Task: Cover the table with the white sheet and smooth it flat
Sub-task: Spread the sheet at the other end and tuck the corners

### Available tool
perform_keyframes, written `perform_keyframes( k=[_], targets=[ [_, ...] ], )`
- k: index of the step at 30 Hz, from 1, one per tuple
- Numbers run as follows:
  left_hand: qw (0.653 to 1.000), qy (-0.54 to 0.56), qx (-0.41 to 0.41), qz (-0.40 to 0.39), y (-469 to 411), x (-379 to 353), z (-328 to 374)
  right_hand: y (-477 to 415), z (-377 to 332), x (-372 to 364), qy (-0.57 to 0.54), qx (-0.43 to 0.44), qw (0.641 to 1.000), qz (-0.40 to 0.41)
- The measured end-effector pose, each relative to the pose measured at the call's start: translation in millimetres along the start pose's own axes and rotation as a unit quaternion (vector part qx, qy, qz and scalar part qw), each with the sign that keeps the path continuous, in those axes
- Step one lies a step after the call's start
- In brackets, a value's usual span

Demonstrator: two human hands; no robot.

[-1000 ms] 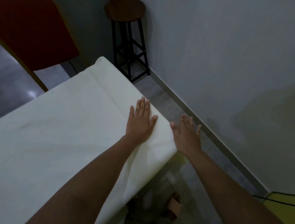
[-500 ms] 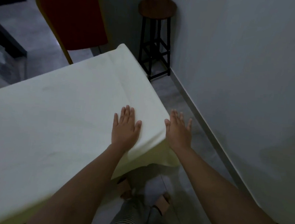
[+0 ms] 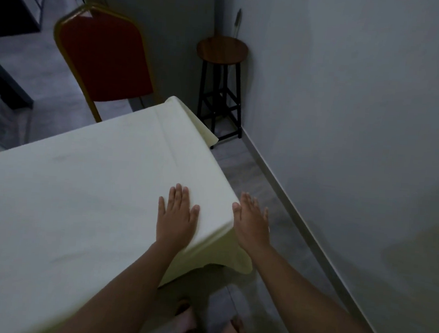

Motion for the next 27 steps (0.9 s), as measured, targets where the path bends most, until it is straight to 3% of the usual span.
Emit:
perform_keyframes(
  k=[16,19,27],
  targets=[
    [0.999,0.018,0.005,0.037,-42.0,18.1,40.2,-34.0,12.9,24.3,0.071,0.039,0.993,-0.086],
    [0.998,0.024,0.037,0.049,-65.3,25.1,56.0,-57.6,17.9,41.3,0.075,0.054,0.991,-0.099],
    [0.97,0.089,0.217,0.069,-90.7,21.3,105.5,-126.6,50.9,89.4,0.123,0.132,0.969,-0.171]
  ],
)
Point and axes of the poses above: each hand's wrist, its own y-axis away from the middle knuckle, its own x-axis out of the back of the hand, z = x × y, the point moved 3 cm from there along -y, towards the middle knuckle, and after that the axes turned 6 degrees about -y, right-handed, at the moved point
